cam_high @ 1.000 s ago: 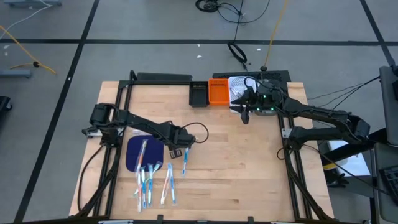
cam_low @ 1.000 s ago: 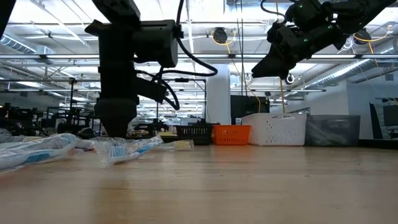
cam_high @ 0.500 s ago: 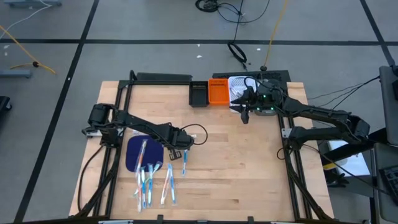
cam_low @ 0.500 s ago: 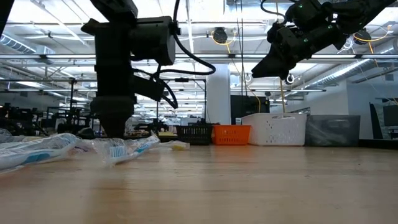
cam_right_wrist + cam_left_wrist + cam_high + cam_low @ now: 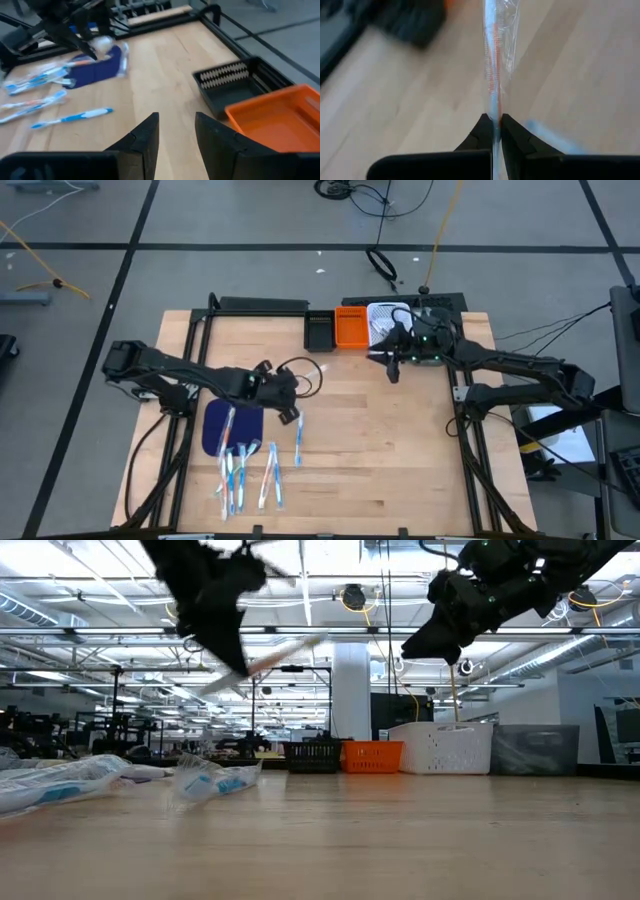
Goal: Pick & Place Toothbrushes
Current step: Put the orange toothbrush into the black bin
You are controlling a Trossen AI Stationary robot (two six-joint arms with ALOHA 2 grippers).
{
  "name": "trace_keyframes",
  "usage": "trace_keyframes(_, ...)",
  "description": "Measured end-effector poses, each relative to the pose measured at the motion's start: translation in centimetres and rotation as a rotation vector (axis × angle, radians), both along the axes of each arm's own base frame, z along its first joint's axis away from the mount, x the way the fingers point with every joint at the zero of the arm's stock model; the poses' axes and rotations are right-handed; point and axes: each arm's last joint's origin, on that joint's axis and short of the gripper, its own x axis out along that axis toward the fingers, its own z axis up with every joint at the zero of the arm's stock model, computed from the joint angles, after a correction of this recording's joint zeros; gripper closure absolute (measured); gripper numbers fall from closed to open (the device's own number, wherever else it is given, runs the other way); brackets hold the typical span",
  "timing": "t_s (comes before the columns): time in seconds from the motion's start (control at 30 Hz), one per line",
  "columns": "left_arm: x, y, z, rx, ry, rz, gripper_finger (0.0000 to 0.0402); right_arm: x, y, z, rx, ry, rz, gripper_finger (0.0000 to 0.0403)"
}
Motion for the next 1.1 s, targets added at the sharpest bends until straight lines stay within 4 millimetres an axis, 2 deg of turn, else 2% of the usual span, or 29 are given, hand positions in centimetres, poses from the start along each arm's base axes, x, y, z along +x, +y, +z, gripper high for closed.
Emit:
trace_keyframes(0.27, 3.1, 0.7, 2.7, 0.109, -0.343, -0.103, 0.0397, 1.3, 2.3, 0.9, -0.034, -0.097, 0.110, 0.0286)
trace_keyframes(0.43, 3.8, 1.6, 3.7, 0.148, -0.453, -0.104, 0.0392, 1.9, 3.7, 1.6, -0.059, -0.165, 0.181, 0.0283)
trace_keyframes(0.63, 4.4, 1.6, 4.8, 0.165, -0.563, -0.146, 0.0394, 2.4, 4.9, 2.9, -0.102, -0.294, 0.233, 0.0283)
trace_keyframes(0.9, 4.6, 1.6, 5.7, 0.178, -0.650, -0.147, 0.0395, 3.3, 5.4, 3.1, -0.126, -0.370, 0.254, 0.0280)
trace_keyframes(1.1, 6.0, 1.4, 4.6, 0.171, -0.690, -0.162, 0.0396, 4.3, 5.2, 3.0, -0.128, -0.441, 0.250, 0.0281)
